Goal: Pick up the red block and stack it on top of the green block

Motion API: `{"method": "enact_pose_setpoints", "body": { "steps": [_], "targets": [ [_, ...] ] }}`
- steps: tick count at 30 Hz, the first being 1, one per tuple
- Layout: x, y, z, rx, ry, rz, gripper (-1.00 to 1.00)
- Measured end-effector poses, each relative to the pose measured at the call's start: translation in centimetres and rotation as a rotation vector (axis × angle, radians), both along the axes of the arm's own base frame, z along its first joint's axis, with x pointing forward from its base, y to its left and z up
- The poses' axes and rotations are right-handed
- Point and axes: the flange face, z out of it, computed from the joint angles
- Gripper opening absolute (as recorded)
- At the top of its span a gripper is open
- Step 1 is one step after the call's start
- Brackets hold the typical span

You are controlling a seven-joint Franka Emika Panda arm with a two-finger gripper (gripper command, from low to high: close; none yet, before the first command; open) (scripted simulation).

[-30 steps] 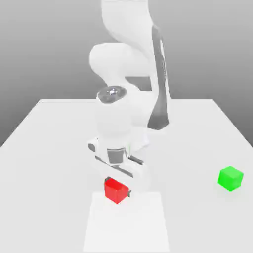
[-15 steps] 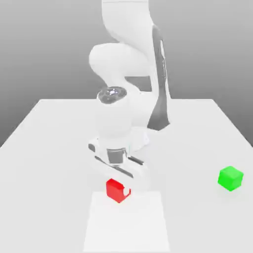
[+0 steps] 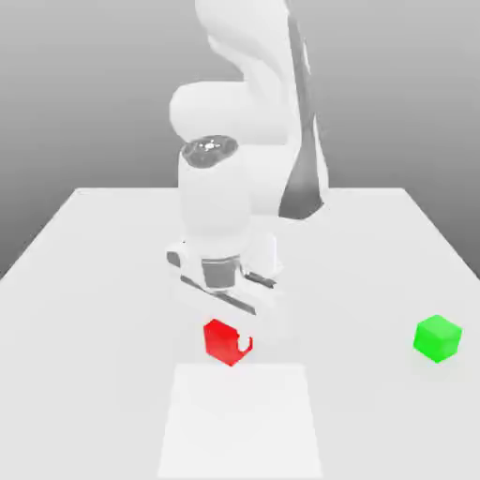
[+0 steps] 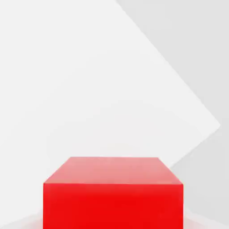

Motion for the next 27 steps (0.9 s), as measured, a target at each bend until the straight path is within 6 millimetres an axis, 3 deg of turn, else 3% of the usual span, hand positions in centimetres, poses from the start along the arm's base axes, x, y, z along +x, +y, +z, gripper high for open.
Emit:
{"method": "enact_pose_setpoints", "body": {
  "steps": [4,6,10,14,17,20,21,23,26,27],
  "targets": [
    [-0.4,-0.2,1.1,-0.034,-0.012,-0.001,-1.00],
    [0.1,1.4,1.7,-0.049,-0.018,0.057,-1.00],
    [1.8,9.0,2.6,-0.062,-0.028,0.294,-1.00],
    [1.3,18.1,3.5,-0.063,-0.036,0.551,-1.00],
    [-1.1,25.5,4.2,-0.056,-0.041,0.754,-1.00],
    [-5.8,33.0,4.9,-0.043,-0.043,0.980,-1.00],
    [-6.9,34.5,4.7,-0.039,-0.042,1.026,-1.00],
    [-7.7,35.7,3.3,-0.037,-0.043,1.060,-1.00],
    [-7.1,35.4,0.1,-0.037,-0.043,1.043,-1.00],
    [-7.2,35.3,-0.8,-0.036,-0.043,1.043,1.00]
  ]
}}
